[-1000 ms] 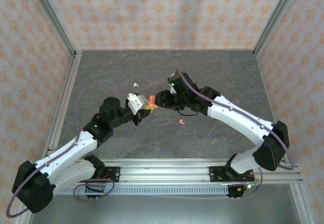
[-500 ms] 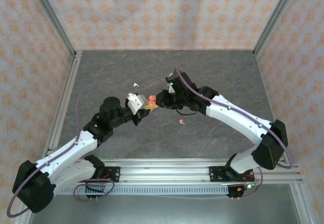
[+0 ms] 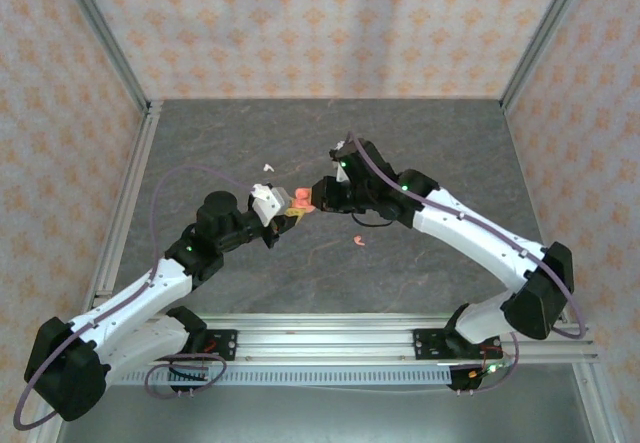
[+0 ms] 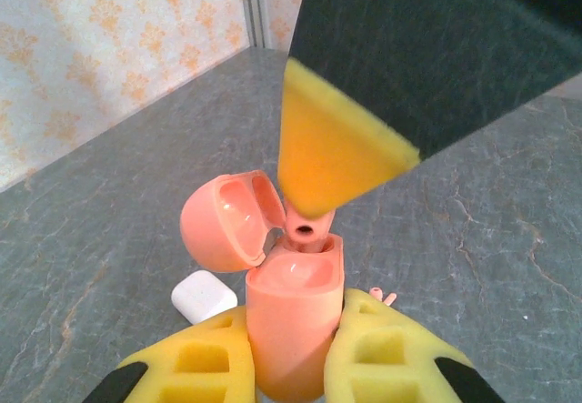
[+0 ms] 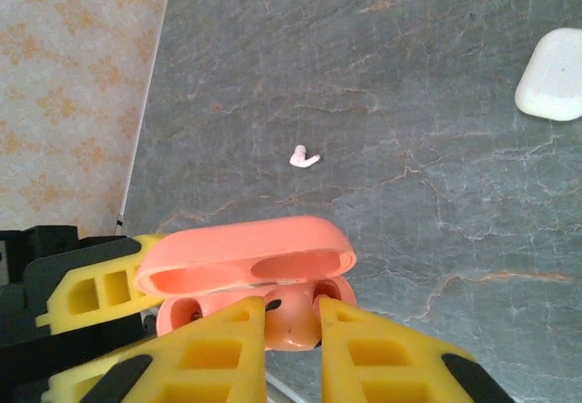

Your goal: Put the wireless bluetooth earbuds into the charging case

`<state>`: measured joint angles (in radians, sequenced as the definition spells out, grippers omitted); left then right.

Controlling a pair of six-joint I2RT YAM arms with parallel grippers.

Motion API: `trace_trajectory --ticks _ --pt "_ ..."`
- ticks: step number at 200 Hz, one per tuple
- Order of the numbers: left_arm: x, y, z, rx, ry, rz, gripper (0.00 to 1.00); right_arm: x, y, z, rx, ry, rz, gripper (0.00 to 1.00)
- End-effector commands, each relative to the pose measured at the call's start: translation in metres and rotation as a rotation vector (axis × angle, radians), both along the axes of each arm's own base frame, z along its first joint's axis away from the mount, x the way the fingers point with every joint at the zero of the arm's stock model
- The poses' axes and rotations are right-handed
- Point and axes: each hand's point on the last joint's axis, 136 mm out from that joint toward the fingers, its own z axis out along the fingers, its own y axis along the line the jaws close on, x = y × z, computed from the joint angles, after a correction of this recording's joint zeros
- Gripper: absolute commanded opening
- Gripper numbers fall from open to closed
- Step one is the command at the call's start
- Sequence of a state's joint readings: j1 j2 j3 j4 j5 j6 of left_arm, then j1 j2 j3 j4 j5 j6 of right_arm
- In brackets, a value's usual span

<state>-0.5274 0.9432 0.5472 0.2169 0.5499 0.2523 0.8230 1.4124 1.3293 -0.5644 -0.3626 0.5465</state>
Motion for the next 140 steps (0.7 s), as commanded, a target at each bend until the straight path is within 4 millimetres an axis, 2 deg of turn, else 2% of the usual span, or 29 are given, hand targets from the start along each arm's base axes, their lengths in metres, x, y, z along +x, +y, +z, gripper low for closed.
trace_trajectory --ticks 1,83,140 --pt "-0.002 -0.006 0.024 -0.045 -0.042 -0.039 0.0 -0.004 -0.002 0.035 0.036 -0.09 0.025 0.17" --pt "-0.006 -0.013 0.034 -0.106 -0.011 -0.1 0.0 -0.02 0.001 0.061 0.108 -0.154 0.127 0.16" --pt "-0.008 -0.013 0.037 -0.122 -0.007 -0.102 0.0 -0.024 0.011 0.056 0.137 -0.133 0.177 0.16"
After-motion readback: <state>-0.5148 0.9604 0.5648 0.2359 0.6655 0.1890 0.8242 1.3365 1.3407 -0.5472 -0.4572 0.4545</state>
